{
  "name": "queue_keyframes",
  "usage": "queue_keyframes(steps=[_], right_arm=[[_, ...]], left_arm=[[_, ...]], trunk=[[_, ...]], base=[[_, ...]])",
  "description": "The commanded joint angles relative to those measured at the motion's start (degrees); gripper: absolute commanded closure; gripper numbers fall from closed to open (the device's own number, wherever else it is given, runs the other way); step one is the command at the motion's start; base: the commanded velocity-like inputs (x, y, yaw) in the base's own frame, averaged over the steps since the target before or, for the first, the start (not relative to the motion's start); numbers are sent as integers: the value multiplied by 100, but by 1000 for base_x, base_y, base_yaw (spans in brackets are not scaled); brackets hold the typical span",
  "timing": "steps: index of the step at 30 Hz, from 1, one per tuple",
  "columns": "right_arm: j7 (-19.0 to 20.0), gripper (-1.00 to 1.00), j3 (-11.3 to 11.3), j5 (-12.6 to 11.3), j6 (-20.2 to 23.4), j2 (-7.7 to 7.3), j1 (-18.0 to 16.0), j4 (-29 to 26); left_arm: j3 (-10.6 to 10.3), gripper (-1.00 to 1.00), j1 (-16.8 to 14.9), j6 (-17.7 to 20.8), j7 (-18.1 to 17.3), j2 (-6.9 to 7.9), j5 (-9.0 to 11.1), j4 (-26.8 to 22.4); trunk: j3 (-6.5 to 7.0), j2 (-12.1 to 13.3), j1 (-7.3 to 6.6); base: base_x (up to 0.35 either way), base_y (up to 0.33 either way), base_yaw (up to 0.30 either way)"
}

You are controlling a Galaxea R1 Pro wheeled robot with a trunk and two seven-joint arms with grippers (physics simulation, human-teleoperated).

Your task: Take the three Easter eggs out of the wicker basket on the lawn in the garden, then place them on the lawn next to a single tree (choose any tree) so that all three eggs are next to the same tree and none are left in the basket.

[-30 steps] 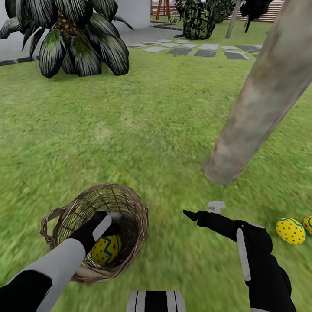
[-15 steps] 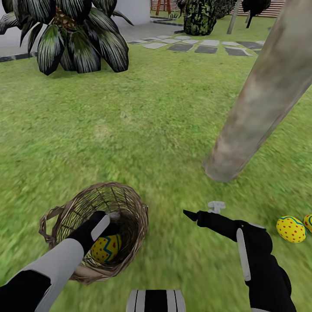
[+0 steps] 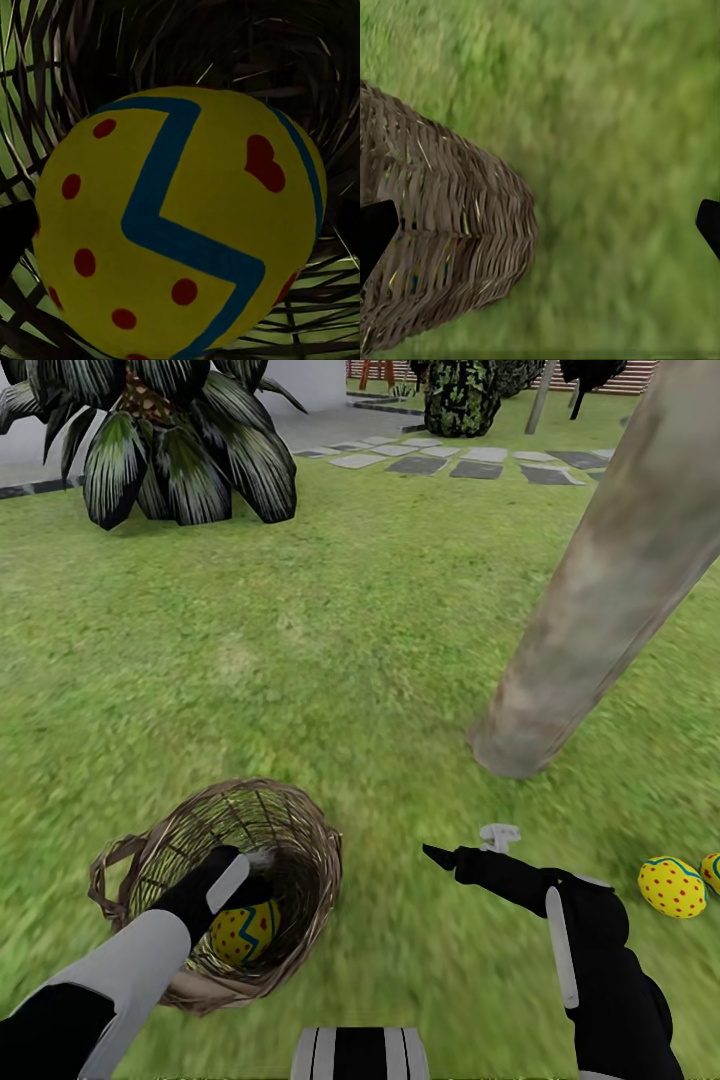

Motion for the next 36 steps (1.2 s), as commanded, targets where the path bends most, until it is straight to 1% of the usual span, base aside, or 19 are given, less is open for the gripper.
queue_keyframes(steps=[1, 2, 7, 15, 18, 29, 33, 36], right_arm=[[56, -100, -14, 52, 22, 6, -5, -6], [56, -100, -14, 52, 22, 6, -5, -6], [56, -100, -14, 52, 23, 6, -5, -7], [56, -100, -14, 52, 23, 6, -5, -7], [56, -100, -16, 52, 23, 6, -5, -7], [57, -100, -21, 52, 23, 6, -5, -7], [61, -100, -22, 52, 23, 6, -5, -7], [58, -100, -22, 52, 23, 6, -5, -7]], left_arm=[[-18, -100, -3, 25, 47, 8, 62, -10], [4, -100, -3, 41, 47, 9, 63, -12], [74, -100, -3, 152, 59, 12, 65, -20], [91, -100, -3, 181, 66, 13, 66, -18], [92, -100, -3, 183, 66, 13, 66, -14], [93, -100, -3, 184, 74, 26, 66, -18], [93, -100, -3, 184, 75, 30, 66, -16], [93, -100, -3, 184, 75, 30, 66, -17]], trunk=[[-27, -3, 1], [-49, -5, 4], [-49, -5, 4], [-49, -5, 4], [-116, -9, 12], [-116, -9, 12], [-204, -14, 22], [-204, -14, 22]], base=[[0, 0, 0], [0, 0, 0], [0, 0, 0], [0, 0, 0], [0, 0, 0], [0, 0, 0], [0, 0, 0], [0, 0, 0]])
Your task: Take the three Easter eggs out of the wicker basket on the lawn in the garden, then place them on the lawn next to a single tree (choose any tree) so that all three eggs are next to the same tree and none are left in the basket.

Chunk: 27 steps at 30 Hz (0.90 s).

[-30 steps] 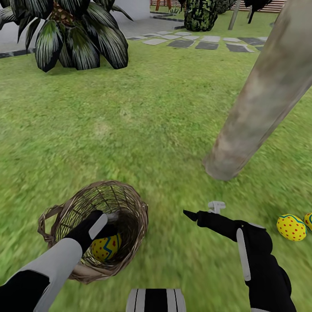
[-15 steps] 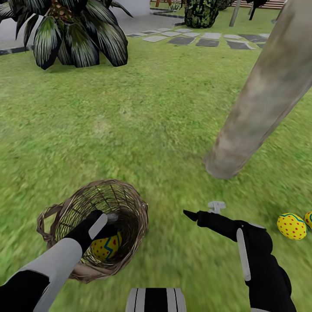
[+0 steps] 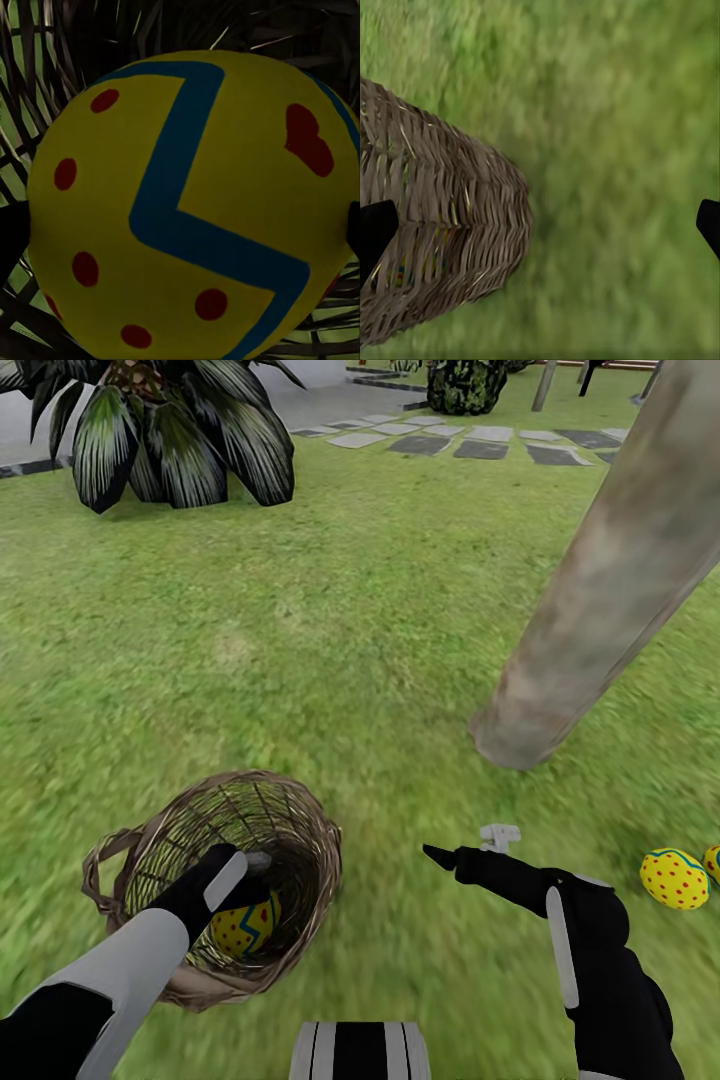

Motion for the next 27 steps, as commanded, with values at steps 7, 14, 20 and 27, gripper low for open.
queue_keyframes(steps=[7, 14, 20, 27], right_arm=[[56, -100, -14, 55, 22, 6, -5, -6], [59, -100, -14, 55, 22, 6, -5, -6], [61, -100, -14, 55, 22, 6, -5, -6], [63, -100, -100, 55, 22, 6, -5, -6]], left_arm=[[-39, -100, 3, -3, 30, 8, 97, 30], [-39, -100, 3, -3, 30, 8, 97, 35], [-39, -100, 3, -3, 30, 8, 98, 38], [-39, 100, 4, -3, 30, 7, 94, 32]], trunk=[[-5, -1, 1], [-72, -5, 9], [-72, -5, 9], [-72, -5, 9]], base=[[0, 0, 0], [0, 0, 0], [0, 0, 0], [0, 0, 0]])
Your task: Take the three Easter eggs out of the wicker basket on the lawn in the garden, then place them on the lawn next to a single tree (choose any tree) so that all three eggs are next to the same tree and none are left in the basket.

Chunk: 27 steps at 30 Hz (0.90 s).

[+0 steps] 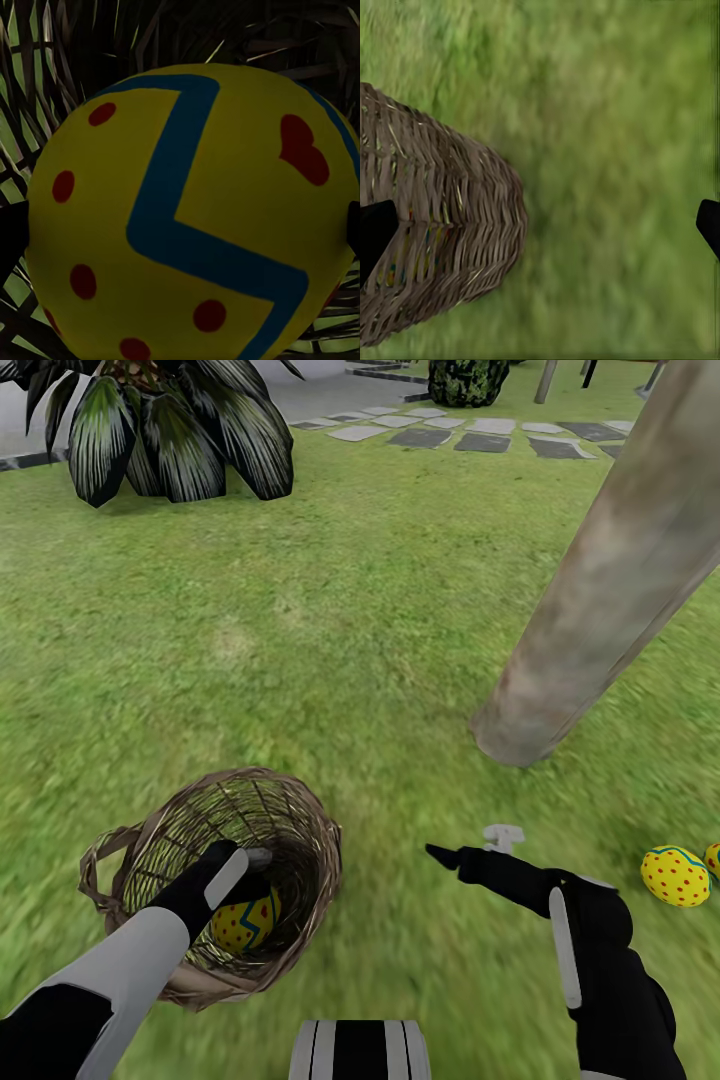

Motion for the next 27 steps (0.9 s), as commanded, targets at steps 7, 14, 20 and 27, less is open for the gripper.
queue_keyframes(steps=[7, 14, 20, 27], right_arm=[[75, -100, -121, 53, 22, 6, -5, -6], [79, -100, -135, 54, 22, 6, -5, -6], [78, -100, -139, 54, 22, 6, -5, -6], [82, -100, -140, 54, 22, 6, -5, -6]], left_arm=[[-34, 100, 3, -35, 20, 4, 192, 187], [-34, 100, 3, -35, 19, 0, 194, 190], [-34, 100, 9, -35, 20, 0, 193, 187], [-34, 100, 4, -28, 20, 0, 194, 194]], trunk=[[-5, -1, 1], [-5, -1, 1], [-5, -1, 1], [-5, -1, 1]], base=[[0, 0, 0], [0, 0, 0], [0, 0, 0], [0, 0, 0]])
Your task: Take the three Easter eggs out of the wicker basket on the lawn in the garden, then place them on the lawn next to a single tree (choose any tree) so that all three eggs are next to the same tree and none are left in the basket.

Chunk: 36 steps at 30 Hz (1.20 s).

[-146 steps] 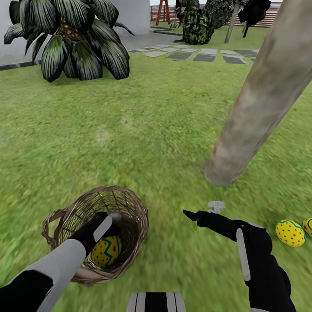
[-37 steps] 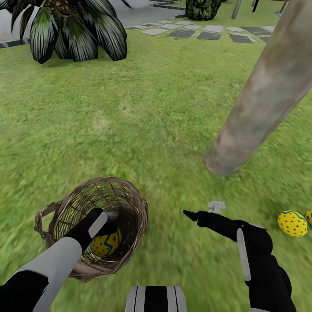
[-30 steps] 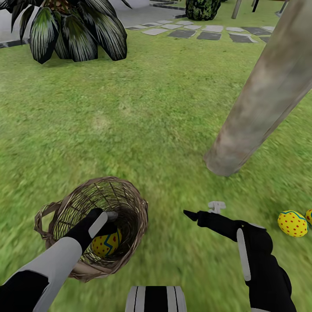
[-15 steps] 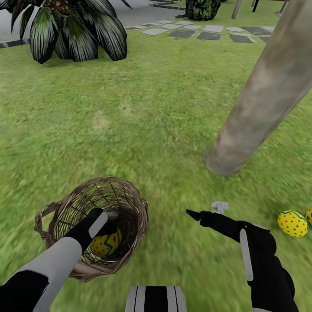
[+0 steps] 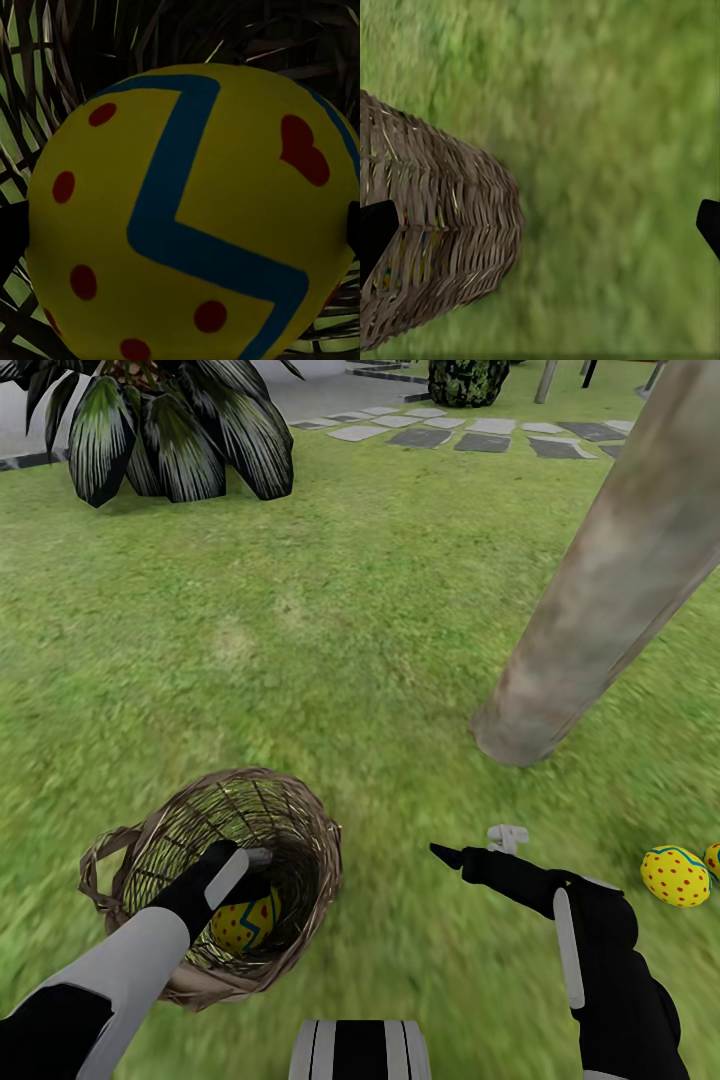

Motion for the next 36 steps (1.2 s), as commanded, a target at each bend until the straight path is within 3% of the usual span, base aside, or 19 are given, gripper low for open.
queue_keyframes(steps=[1, 15, 25, 36], right_arm=[[56, -100, -14, 55, 22, 6, -5, -6], [56, -100, -14, 55, 22, 6, -5, -6], [57, -100, -14, 55, 22, 6, -5, -6], [57, -100, -23, 55, 22, 6, -5, -6]], left_arm=[[-35, 100, 3, -37, 21, 7, 219, 200], [-35, 100, 10, -36, 21, 7, 210, 192], [-35, 100, 8, -18, 21, 6, 210, 198], [24, 100, 2, 436, 13, 7, 215, 205]], trunk=[[-5, -1, 1], [61, 3, -7], [283, 17, -32], [527, 31, -61]], base=[[0, 0, 0], [0, 0, 0], [0, 0, 0], [0, 0, 0]])
